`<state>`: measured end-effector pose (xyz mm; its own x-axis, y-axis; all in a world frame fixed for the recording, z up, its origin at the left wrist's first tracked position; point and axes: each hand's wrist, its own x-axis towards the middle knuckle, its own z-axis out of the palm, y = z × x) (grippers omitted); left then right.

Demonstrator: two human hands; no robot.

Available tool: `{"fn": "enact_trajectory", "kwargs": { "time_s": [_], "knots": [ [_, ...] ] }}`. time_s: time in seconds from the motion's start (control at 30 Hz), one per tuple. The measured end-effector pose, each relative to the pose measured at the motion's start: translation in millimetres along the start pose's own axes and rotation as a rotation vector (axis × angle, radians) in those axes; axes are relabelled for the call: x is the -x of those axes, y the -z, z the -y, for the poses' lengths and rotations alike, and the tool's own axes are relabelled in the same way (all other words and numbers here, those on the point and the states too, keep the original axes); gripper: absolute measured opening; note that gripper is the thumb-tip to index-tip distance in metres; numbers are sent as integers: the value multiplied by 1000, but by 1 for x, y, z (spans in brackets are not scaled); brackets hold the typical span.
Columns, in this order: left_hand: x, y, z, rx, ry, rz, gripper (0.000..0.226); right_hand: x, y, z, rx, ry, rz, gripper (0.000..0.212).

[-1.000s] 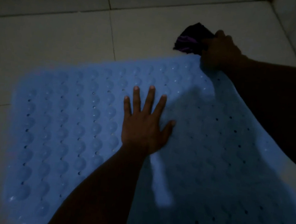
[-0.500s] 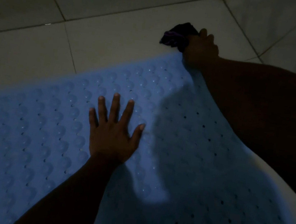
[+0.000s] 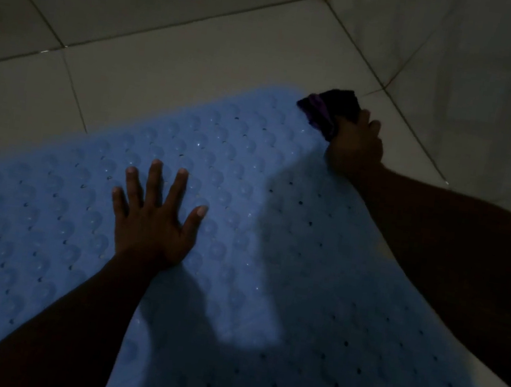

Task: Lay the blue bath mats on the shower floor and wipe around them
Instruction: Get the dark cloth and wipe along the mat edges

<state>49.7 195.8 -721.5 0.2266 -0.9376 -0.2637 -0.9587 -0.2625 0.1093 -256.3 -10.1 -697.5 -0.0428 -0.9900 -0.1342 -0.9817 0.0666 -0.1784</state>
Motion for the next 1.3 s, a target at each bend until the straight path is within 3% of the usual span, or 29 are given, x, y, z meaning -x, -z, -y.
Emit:
{"fn": "enact_trajectory", "kwargs": {
  "time_s": [0.23,0.4,0.5,0.57,0.73,1.03,1.17,1.3],
  "knots": [
    [20,3,-29,52,39,95,76,63,-6,-45,26,30,-56,48],
    [119,-42,-114,76,-236,63,80,102,-5,-70,98,33,-29,46],
    [189,-63,-165,89,-438,142,84,121,2,-86,116,6,114,53],
    [222,-69,-184,87,-482,158,88,136,11,-96,139,-5,192,58],
    [241,-83,-183,122,-532,24,86,188,20,-143,159,1,261,57],
    [240,-92,-183,38,-521,1,89,299,25,-204,111,-220,143,48],
    [239,-97,-184,34,-525,-17,91,347,18,-241,44,-343,161,59],
    [237,-101,-183,38,-532,-54,90,394,16,-268,-21,-463,76,43]
  ]
}}
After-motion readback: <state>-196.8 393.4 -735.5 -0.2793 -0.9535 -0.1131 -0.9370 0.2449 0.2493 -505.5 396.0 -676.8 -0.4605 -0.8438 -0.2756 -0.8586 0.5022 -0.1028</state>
